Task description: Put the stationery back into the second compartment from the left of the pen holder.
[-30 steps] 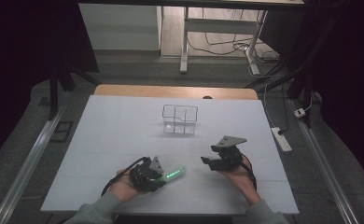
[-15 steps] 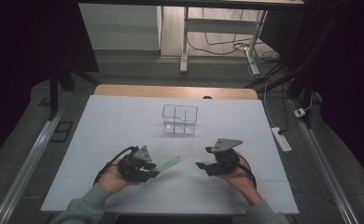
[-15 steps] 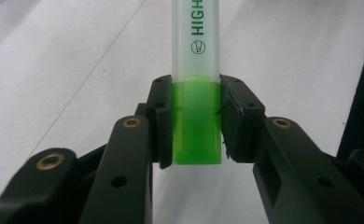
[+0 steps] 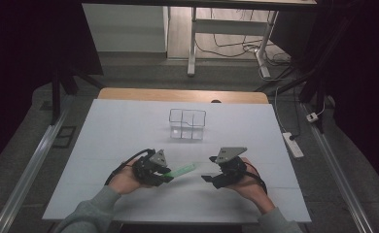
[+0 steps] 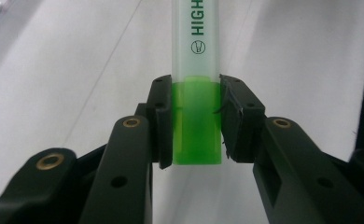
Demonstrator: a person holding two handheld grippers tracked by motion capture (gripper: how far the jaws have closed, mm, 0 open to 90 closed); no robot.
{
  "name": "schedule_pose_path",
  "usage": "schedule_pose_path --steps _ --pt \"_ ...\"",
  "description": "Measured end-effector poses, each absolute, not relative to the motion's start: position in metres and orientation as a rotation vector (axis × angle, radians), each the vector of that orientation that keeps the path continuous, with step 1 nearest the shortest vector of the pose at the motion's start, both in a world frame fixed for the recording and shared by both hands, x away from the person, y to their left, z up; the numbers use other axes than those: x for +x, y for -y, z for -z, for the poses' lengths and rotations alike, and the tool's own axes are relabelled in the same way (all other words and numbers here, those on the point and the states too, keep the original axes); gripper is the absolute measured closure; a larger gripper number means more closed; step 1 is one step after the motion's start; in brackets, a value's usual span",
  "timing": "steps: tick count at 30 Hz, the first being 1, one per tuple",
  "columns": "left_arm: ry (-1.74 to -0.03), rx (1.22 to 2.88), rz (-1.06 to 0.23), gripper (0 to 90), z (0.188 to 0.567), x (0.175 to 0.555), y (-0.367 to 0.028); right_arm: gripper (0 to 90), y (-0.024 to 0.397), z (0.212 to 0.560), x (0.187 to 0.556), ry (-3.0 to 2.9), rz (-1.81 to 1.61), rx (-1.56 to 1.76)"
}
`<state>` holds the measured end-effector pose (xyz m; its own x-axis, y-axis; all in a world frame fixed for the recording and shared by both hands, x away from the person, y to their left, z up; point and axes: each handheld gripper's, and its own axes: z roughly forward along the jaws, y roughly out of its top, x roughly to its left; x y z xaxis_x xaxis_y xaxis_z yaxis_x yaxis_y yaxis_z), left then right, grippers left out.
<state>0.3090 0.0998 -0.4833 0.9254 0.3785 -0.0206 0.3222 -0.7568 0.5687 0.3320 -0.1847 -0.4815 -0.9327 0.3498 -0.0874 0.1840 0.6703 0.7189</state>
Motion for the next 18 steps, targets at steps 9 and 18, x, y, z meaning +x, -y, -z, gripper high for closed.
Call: schedule_pose_path --steps 9,18 --pt "-0.355 2.569 -0.124 67.0 0.486 0.312 -0.075 30.6 0.174 0.479 0.333 -2.738 -1.062 0.340" --pt "-0.284 2.594 -0.102 67.0 0.488 0.307 -0.066 38.7 0.148 0.485 0.330 -2.861 -0.959 0.158"
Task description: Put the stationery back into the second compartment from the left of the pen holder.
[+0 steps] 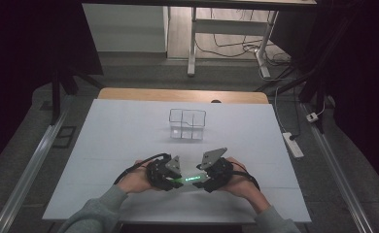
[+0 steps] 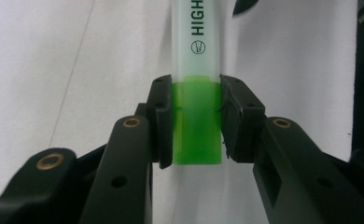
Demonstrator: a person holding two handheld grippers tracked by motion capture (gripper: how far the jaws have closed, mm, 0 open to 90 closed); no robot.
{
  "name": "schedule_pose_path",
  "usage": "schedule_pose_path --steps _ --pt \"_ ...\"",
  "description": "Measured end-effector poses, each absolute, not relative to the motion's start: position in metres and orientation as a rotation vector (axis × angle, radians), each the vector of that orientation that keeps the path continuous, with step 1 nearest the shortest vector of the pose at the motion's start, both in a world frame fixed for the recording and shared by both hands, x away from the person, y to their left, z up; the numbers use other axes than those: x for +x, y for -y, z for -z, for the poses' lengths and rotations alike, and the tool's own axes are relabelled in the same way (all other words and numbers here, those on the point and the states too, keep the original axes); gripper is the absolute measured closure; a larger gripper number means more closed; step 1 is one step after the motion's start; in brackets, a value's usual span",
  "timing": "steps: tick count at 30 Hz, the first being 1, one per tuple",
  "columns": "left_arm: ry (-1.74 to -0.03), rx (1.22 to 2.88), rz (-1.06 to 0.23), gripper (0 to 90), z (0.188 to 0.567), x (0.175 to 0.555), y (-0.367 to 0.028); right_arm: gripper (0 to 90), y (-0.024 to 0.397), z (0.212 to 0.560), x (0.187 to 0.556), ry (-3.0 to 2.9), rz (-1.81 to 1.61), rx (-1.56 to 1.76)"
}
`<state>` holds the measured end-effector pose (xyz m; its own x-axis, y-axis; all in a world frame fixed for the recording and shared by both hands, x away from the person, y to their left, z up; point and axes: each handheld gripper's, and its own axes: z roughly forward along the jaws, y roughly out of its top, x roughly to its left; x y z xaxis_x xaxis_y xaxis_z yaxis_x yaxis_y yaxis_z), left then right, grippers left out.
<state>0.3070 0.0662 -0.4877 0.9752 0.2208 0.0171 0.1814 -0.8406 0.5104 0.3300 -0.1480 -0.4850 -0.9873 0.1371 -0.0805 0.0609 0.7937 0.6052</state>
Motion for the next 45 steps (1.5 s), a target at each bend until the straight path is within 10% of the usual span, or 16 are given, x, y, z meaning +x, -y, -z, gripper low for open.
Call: schedule_pose_path --steps 17,29,45 --pt "-0.266 2.527 -0.060 63.3 0.485 0.309 -0.073 64.5 0.139 0.496 0.325 -2.958 -0.872 -0.020" --pt "-0.527 2.337 -0.120 37.2 0.484 0.321 -0.101 65.5 0.156 0.492 0.334 -2.840 -1.010 0.142" --pt "-0.771 2.079 -0.058 33.4 0.492 0.325 -0.126 65.5 0.167 0.488 0.338 -2.638 -1.111 0.301"
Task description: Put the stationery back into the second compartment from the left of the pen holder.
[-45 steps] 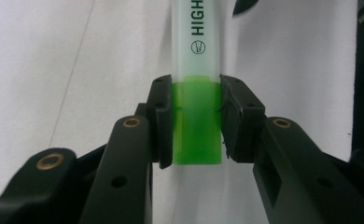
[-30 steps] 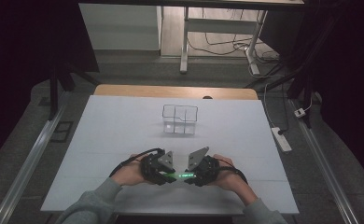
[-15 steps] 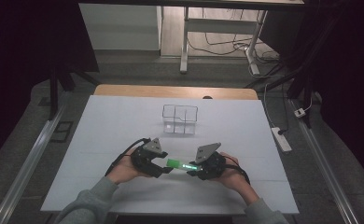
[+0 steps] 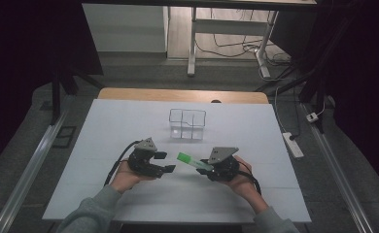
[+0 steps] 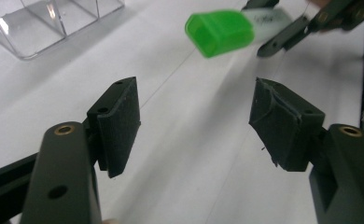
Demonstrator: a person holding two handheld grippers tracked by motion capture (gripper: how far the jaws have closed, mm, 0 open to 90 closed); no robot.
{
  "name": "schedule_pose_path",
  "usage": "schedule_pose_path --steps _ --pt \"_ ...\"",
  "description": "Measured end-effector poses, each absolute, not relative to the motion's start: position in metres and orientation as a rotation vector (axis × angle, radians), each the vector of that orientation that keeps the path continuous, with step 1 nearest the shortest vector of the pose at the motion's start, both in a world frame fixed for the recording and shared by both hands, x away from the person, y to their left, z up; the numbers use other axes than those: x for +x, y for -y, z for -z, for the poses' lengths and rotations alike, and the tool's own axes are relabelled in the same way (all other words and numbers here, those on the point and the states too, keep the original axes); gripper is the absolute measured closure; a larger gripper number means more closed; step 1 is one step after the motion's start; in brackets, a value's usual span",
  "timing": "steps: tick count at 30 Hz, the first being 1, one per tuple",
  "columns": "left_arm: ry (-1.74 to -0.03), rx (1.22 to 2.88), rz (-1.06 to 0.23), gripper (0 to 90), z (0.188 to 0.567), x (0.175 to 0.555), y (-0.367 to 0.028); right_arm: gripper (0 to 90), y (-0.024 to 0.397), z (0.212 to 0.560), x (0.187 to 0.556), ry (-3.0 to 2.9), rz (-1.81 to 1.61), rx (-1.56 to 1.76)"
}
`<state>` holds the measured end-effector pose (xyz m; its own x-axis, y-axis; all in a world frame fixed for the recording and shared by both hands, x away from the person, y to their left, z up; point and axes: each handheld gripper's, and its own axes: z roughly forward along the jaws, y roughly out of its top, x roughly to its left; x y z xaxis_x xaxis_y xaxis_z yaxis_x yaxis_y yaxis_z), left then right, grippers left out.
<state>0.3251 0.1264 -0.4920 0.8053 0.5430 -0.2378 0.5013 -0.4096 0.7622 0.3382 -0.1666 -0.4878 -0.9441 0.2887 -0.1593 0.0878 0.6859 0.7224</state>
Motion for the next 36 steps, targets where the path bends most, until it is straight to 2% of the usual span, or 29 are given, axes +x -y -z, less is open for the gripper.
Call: schedule_pose_path --steps 17,31,36 --pt "-0.830 1.937 0.097 35.3 0.500 0.338 -0.110 65.4 0.157 0.494 0.332 -2.569 -1.111 0.273" --pt "-0.848 1.907 0.139 58.5 0.498 0.339 -0.106 65.1 0.148 0.501 0.328 -2.550 -1.041 0.238" --pt "-0.786 1.865 0.205 72.1 0.495 0.337 -0.106 64.6 0.145 0.507 0.328 -2.553 -0.994 0.232"
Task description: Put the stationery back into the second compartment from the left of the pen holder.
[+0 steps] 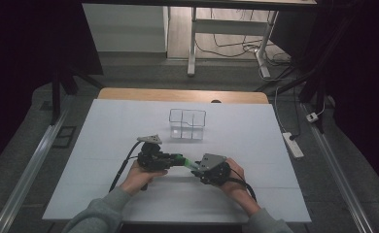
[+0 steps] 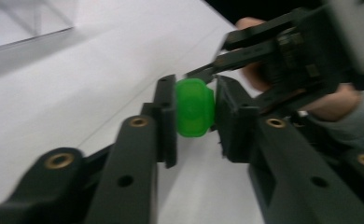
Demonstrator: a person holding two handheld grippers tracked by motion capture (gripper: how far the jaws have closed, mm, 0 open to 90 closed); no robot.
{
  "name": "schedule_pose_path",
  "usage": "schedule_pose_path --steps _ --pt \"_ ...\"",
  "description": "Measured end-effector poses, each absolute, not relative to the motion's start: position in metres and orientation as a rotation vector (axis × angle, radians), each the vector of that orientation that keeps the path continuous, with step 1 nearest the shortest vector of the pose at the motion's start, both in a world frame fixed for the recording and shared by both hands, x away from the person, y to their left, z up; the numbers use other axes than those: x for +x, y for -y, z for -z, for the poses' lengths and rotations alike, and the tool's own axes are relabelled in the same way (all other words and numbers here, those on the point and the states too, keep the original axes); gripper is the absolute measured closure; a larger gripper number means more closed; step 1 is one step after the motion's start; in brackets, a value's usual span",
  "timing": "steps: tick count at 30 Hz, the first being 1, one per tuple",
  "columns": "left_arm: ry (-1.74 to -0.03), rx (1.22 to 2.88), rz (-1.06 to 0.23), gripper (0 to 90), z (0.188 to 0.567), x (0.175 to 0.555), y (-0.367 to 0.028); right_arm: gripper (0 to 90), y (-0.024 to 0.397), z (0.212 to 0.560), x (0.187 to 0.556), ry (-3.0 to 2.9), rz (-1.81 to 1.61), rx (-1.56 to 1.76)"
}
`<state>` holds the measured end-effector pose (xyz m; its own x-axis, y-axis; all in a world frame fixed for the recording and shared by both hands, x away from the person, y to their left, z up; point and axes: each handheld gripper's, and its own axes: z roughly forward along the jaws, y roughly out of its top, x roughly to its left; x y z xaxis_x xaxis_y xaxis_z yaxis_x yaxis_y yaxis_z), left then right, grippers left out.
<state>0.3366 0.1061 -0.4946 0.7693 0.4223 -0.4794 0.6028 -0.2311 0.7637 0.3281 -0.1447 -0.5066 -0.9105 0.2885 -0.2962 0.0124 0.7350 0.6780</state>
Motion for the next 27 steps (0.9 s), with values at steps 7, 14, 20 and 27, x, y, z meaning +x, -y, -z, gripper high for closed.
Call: schedule_pose_path --steps 7,14,20,27 --pt "-0.755 1.864 0.180 74.5 0.487 0.333 -0.106 62.0 0.148 0.506 0.331 -2.562 -1.061 0.279" --pt "-0.779 1.869 0.111 74.7 0.481 0.336 -0.117 48.9 0.164 0.500 0.337 -2.569 -1.187 0.457" --pt "-0.783 1.869 0.071 74.7 0.473 0.339 -0.127 44.9 0.187 0.497 0.333 -2.546 -1.220 0.560" --pt "-0.784 1.852 0.027 74.6 0.452 0.349 -0.136 42.4 0.219 0.495 0.327 -2.515 -1.227 0.674"
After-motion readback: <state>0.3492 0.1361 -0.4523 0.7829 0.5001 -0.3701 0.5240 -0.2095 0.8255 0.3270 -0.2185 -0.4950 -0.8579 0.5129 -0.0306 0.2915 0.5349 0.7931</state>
